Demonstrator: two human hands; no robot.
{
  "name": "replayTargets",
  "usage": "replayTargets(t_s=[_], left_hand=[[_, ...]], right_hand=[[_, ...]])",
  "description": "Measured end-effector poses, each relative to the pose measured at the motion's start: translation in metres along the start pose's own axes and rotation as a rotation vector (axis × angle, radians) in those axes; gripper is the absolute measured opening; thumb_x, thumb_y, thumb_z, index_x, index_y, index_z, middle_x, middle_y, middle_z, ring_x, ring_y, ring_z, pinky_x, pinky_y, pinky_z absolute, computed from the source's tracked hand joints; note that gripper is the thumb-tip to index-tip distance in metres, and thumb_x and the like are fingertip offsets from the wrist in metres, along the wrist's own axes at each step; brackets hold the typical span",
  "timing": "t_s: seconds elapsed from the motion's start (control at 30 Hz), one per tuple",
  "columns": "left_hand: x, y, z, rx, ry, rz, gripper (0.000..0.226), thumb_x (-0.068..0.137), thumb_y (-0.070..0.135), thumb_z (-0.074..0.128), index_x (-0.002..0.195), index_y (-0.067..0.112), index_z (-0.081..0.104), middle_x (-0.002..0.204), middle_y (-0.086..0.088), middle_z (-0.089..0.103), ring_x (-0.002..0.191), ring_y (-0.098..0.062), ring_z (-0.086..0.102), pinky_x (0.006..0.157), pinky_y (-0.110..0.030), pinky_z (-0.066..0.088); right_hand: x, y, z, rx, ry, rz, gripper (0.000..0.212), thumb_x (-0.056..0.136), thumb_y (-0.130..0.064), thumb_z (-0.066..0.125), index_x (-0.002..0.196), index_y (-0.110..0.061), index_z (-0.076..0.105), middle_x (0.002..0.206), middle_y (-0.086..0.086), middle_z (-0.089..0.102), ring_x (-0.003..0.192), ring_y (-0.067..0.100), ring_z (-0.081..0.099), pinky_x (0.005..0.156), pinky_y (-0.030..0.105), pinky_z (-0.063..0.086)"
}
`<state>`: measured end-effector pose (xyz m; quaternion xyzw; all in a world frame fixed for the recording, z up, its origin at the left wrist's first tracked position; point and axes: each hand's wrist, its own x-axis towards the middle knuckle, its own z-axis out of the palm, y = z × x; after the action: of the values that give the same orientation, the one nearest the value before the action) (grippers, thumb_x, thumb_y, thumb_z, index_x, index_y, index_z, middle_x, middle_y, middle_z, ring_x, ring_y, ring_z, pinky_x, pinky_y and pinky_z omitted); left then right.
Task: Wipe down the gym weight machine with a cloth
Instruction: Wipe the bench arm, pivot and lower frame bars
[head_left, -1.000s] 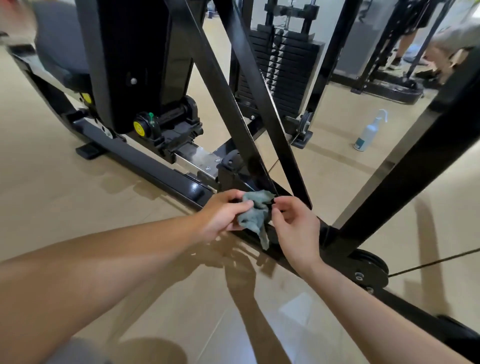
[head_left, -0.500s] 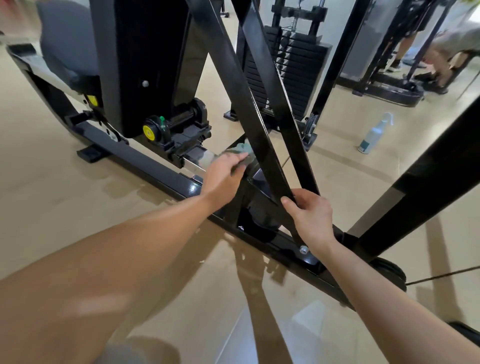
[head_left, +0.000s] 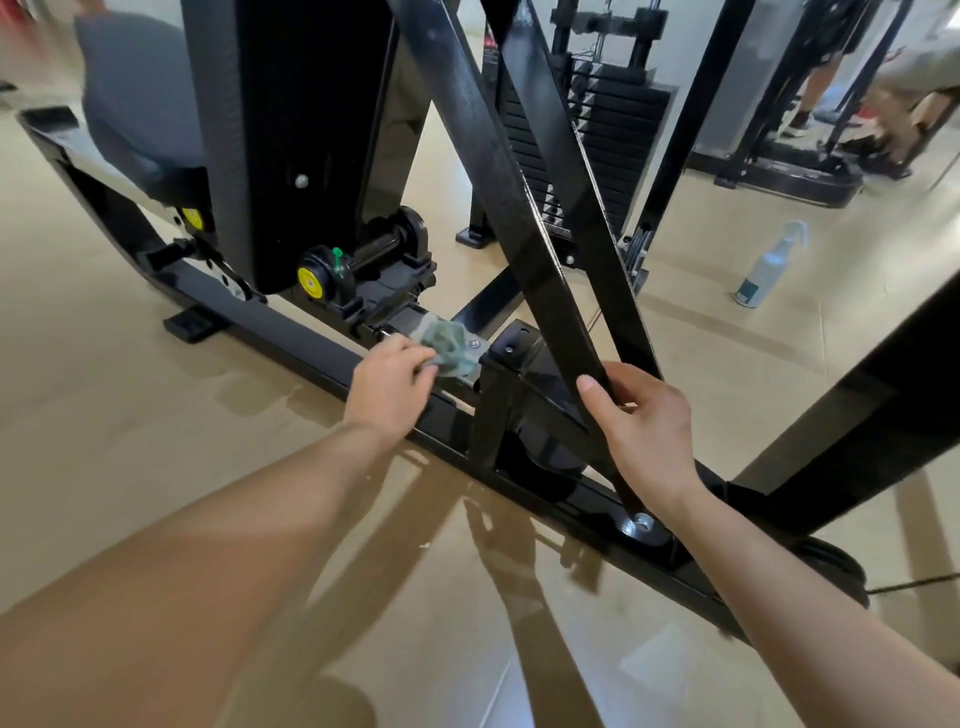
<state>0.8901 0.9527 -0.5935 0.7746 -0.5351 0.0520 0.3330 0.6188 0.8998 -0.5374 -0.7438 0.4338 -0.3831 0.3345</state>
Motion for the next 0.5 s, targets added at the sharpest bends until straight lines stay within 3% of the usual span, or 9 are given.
replayTargets(t_s=[0.13,0.23,0.3,0.43,0.5], left_hand=[[0.020,-0.012,0.014,0.005,0.021,-0.084,0.034,0.103,0.019,0.054,0.133,0.007,0.065,0.134,-0.010,0.057,0.122,-0.030,0.052,0.104,-0.042,0.043],[0.026,-0.006,0.032,0.096,-0.132,-0.071,0.043,0.105,0.027,0.046,0.147,0.020,0.052,0.151,-0.003,0.047,0.130,-0.030,0.038,0.107,-0.044,0.041],[0.028,0.000,0.042,0.174,-0.214,-0.072,0.046,0.106,0.030,0.041,0.152,0.029,0.045,0.157,0.003,0.041,0.133,-0.028,0.031,0.109,-0.042,0.036],[0.021,0.003,0.042,0.159,-0.213,0.113,0.039,0.104,0.026,0.047,0.142,0.031,0.058,0.151,0.010,0.049,0.132,-0.021,0.035,0.106,-0.040,0.029],[0.014,-0.003,0.037,0.154,-0.211,0.265,0.036,0.101,0.019,0.055,0.134,0.026,0.066,0.146,0.009,0.055,0.126,-0.022,0.042,0.106,-0.041,0.036]], right_hand=[[0.004,0.004,0.008,0.043,-0.002,-0.003,0.021,0.098,-0.034,0.061,0.086,-0.020,0.069,0.066,-0.018,0.059,0.070,0.003,0.059,0.065,0.012,0.041],[0.005,0.009,0.007,0.069,-0.020,0.037,0.024,0.097,-0.040,0.062,0.087,-0.019,0.069,0.066,-0.021,0.057,0.071,0.001,0.057,0.070,0.014,0.041],[0.005,0.009,0.005,0.078,-0.033,0.034,0.024,0.097,-0.037,0.063,0.078,-0.023,0.064,0.060,-0.021,0.055,0.066,0.000,0.057,0.065,0.012,0.041],[0.003,0.010,0.007,0.099,-0.025,0.019,0.024,0.097,-0.038,0.063,0.084,-0.019,0.069,0.062,-0.021,0.057,0.067,0.001,0.059,0.068,0.015,0.041],[0.003,0.011,0.009,0.113,-0.004,0.015,0.026,0.097,-0.039,0.063,0.091,-0.015,0.072,0.066,-0.020,0.059,0.071,0.002,0.060,0.072,0.020,0.044]])
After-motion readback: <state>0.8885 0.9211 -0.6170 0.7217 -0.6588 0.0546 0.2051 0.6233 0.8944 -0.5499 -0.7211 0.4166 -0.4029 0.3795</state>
